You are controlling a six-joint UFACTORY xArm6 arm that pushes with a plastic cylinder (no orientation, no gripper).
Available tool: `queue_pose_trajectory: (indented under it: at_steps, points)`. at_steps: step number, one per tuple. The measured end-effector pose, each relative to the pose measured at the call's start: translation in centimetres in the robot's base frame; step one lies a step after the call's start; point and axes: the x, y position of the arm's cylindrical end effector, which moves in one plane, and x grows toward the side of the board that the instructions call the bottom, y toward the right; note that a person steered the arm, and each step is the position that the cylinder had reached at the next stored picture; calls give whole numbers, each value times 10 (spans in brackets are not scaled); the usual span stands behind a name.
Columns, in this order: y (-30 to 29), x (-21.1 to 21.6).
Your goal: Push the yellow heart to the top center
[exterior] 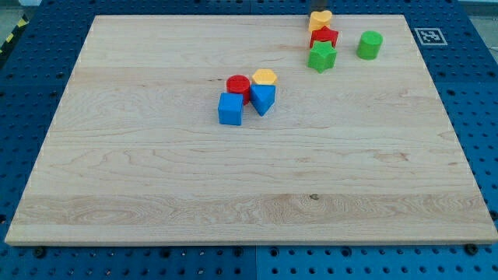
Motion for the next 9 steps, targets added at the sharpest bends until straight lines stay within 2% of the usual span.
queue_pose_trajectory:
  at_steps: [1,2,4,6,7,9]
  points:
    - [34,0]
    - [41,0]
    - [31,38]
    - [-24,26]
    - [-27,26]
    - [-27,0]
